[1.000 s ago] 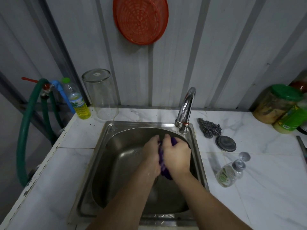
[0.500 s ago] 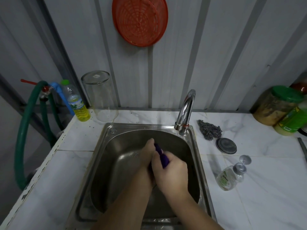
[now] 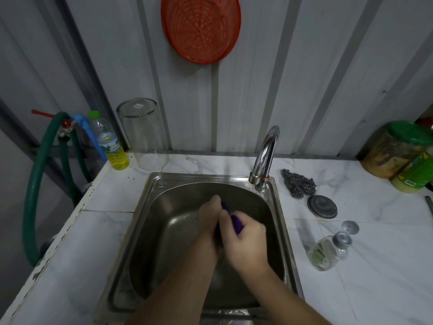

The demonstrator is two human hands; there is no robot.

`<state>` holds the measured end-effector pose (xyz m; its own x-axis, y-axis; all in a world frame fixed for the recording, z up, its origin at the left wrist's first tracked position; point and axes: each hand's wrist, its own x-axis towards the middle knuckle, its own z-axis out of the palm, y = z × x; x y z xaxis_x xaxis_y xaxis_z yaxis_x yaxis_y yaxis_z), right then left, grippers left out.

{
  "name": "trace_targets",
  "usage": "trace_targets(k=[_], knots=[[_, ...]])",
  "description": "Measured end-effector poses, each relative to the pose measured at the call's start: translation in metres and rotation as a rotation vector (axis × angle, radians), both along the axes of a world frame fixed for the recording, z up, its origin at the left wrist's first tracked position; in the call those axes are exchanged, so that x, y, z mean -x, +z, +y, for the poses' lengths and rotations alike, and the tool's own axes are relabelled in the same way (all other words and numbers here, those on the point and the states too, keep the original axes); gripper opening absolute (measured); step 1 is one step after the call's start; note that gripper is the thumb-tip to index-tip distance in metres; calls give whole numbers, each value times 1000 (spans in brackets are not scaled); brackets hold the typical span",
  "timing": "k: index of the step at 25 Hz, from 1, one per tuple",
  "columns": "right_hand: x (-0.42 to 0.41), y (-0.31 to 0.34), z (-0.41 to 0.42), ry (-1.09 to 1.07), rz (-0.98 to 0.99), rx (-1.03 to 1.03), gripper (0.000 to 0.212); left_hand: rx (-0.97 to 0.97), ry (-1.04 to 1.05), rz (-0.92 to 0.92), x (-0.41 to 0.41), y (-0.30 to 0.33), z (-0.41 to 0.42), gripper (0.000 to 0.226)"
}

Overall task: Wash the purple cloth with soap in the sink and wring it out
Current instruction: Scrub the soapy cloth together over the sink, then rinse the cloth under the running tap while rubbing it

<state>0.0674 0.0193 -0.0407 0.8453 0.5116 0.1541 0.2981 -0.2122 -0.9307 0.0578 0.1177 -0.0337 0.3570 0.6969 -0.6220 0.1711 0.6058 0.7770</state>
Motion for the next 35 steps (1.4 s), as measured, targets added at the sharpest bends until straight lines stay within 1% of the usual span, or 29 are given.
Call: trace_targets(k=[1, 2, 4, 6, 7, 9, 11, 12, 13, 14, 15, 16, 17, 18, 19, 20, 21, 23, 24, 25, 26, 28, 30, 31, 32, 34, 35], knots=[[5, -3, 3, -9, -23, 18, 43, 13, -17, 11, 1, 1, 0, 30], [0, -4, 8, -70, 12, 39, 45, 66, -38, -1, 2, 3, -3, 29], [-24, -2, 17, -183, 160, 86, 48, 172, -102, -36, 6, 2, -16, 31], [-47, 1, 21, -195, 293, 163, 47, 214, -142, -45, 6, 2, -25, 32], [-52, 0, 21, -193, 321, 179, 47, 197, -145, -39, 7, 2, -25, 32], [-45, 2, 18, -167, 287, 121, 47, 105, -99, 10, 6, 5, -12, 29], [-25, -1, 10, -47, 152, -1, 47, 48, -24, 2, 5, 7, 3, 29], [-13, -3, 7, 35, 52, -41, 45, 39, -14, -2, 6, 8, 9, 36], [-2, -5, 3, 102, -45, -45, 43, 35, -16, 1, 7, 8, 12, 47], [5, -8, 2, 124, -101, -33, 42, 29, -47, 13, 7, 9, 12, 57], [4, -8, 4, 91, -84, -21, 43, 41, -78, 20, 8, 9, 11, 58], [-1, -8, 7, 23, -16, -15, 43, 72, -104, 9, 9, 10, 6, 49], [-11, -6, 11, -54, 80, 11, 43, 91, -124, 0, 9, 9, 0, 36], [-25, -2, 13, -123, 185, 57, 43, 101, -130, -8, 9, 9, -6, 29], [-37, 0, 14, -169, 283, 95, 42, 93, -132, 9, 9, 8, -12, 27], [-43, 0, 14, -185, 335, 101, 41, 72, -115, 44, 8, 7, -14, 25], [-42, -1, 14, -172, 324, 77, 41, 54, -94, 68, 7, 6, -12, 25], [-22, -5, 13, -64, 161, 9, 40, 44, -50, 49, 4, 9, 0, 25], [-10, -7, 12, -1, 112, -15, 39, 62, -48, 36, 4, 11, 3, 23], [-6, -11, 12, 7, 99, -23, 38, 85, -57, 35, 4, 12, 4, 24], [-12, -11, 14, -38, 128, -5, 39, 111, -76, 33, 5, 11, 1, 26], [-38, -11, 17, -145, 256, 106, 43, 173, -112, -17, 9, 6, -15, 30], [-61, -11, 16, -118, 409, 234, 43, 248, -151, -96, 11, 3, -25, 31], [-66, -13, 15, -98, 493, 257, 43, 278, -154, -135, 13, 1, -26, 35], [-69, -15, 14, -90, 580, 233, 43, 312, -164, -167, 14, 1, -22, 42], [-74, -15, 13, -128, 728, 101, 44, 367, -243, -221, 17, -1, -14, 56], [-78, -14, 12, -156, 778, 52, 48, 358, -314, -244, 19, -2, -11, 57]])
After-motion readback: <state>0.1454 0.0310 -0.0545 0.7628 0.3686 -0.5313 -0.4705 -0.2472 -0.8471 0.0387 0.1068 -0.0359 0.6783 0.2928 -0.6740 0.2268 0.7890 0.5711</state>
